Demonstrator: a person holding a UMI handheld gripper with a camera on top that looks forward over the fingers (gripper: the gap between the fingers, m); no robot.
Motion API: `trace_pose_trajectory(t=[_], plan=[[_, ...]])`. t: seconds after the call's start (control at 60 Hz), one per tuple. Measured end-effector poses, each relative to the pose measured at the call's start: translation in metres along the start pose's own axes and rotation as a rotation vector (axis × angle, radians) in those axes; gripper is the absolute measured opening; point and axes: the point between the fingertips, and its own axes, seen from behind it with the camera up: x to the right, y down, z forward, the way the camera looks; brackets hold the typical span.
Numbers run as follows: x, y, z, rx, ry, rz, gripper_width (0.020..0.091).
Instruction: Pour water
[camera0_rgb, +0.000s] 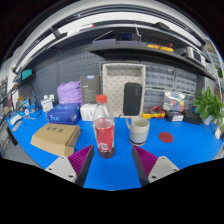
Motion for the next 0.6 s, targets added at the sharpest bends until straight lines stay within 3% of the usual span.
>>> trace_pose_trajectory(t=[0.267, 0.5, 0.6], plan=[[-0.030, -0.002, 0.074, -0.007, 0.028, -0.028, 0.0772], [-0.029, -0.013, 0.120, 0.043, 0.037, -0.033, 0.0768], [-0.027, -0.021, 0.133, 0.101, 0.051, -0.048, 0.0696]])
